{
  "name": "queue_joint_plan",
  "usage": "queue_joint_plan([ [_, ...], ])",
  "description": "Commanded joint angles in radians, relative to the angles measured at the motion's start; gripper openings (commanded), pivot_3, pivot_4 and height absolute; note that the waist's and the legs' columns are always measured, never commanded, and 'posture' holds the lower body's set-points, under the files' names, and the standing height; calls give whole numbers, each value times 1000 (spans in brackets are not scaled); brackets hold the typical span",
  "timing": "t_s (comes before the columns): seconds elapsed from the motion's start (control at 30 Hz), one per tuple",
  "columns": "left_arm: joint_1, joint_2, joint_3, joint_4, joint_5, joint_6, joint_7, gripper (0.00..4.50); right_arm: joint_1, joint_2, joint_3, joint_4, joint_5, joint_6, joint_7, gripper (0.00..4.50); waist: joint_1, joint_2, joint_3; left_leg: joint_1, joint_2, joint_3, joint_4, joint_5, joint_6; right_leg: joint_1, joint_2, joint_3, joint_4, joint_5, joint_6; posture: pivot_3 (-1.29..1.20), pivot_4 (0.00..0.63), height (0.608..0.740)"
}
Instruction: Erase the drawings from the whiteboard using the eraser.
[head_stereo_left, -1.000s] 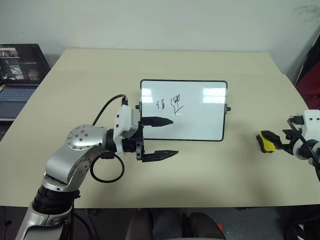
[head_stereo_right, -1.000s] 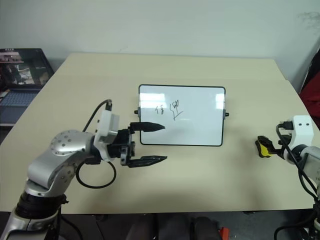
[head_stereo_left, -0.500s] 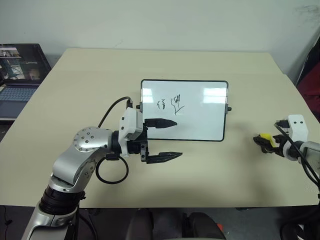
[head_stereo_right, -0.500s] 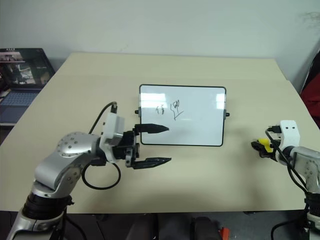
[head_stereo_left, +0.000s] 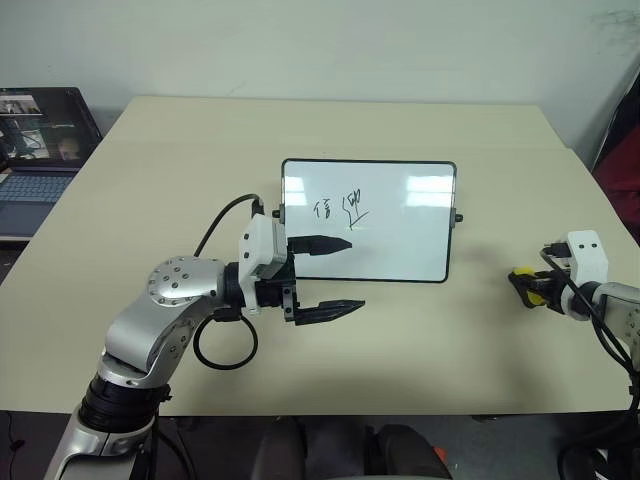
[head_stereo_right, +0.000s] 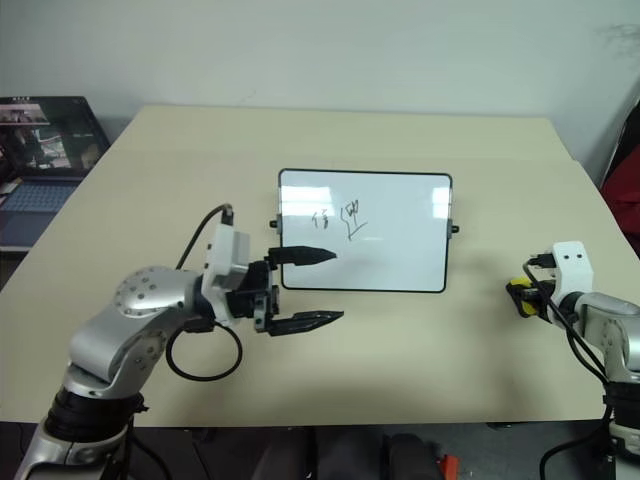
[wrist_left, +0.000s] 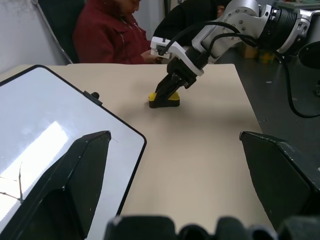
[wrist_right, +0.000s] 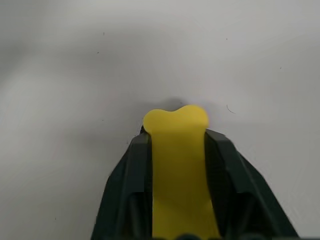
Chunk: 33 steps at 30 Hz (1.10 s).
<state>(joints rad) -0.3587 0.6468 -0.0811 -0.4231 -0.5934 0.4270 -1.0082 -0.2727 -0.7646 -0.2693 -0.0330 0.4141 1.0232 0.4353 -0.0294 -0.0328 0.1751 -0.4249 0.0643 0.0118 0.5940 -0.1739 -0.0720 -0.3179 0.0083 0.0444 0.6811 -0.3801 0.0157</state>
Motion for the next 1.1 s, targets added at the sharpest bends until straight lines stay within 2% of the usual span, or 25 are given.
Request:
queue_joint_plan([
  [0.03, 2, -5, 20, -37, -10, -6, 10, 4500, 0, -9, -4, -22, -13, -14, 7, 1058, 0, 0, 0, 0, 0, 0, 0, 0, 0, 0, 0, 0, 0, 0, 0, 0, 150, 740],
  [0.23, 21, -3, 32, -37, -4, -7, 30, 4500, -9, 6, -15, -54, -9, -19, -3, 1038, 0, 0, 0, 0, 0, 0, 0, 0, 0, 0, 0, 0, 0, 0, 0, 0, 150, 740],
  [0.4, 86, 1, 101, -71, -21, 28, 113, 4500, 1, 19, -64, -196, -9, -62, -34, 1036, -2, 1, 1, 0, 0, 0, 0, 0, 0, 0, 0, 0, 0, 0, 0, 0, 150, 740],
  [0.53, 137, -82, 198, -84, -28, 17, 271, 4500, 14, 87, -134, -333, 4, -82, -106, 1035, 1, 1, 1, 0, 0, -1, 0, 0, 0, 0, 0, 0, 0, 0, 0, 0, 150, 740],
  [0.67, 195, -72, 251, -90, 26, 19, 347, 4500, 25, 164, -158, -454, 27, -104, -142, 1015, 1, 1, 0, 0, 0, -1, 1, 0, 0, 0, 0, -1, 1, 0, 0, 0, 150, 740],
  [0.83, 199, -35, 296, -15, 101, 2, 395, 4500, 14, 261, -61, -559, 19, -189, -163, 1014, 0, 1, 0, 0, 0, -2, 1, 0, 0, 0, 0, -1, 1, 0, 0, 0, 150, 740],
  [0.97, 217, -31, 336, 33, 139, -27, 417, 4500, 61, 347, 22, -631, 32, -265, -151, 1012, 0, 1, 0, 0, 0, -2, 0, 0, 0, 0, 0, -1, 1, 0, 0, 0, 150, 740],
  [1.1, 254, -40, 353, 54, 165, -48, 433, 4500, 114, 371, 104, -676, 0, -314, -149, 1012, 1, 1, 0, -1, 0, -2, 0, 0, 0, -1, -1, -1, 0, 0, 0, 0, 150, 740],
])
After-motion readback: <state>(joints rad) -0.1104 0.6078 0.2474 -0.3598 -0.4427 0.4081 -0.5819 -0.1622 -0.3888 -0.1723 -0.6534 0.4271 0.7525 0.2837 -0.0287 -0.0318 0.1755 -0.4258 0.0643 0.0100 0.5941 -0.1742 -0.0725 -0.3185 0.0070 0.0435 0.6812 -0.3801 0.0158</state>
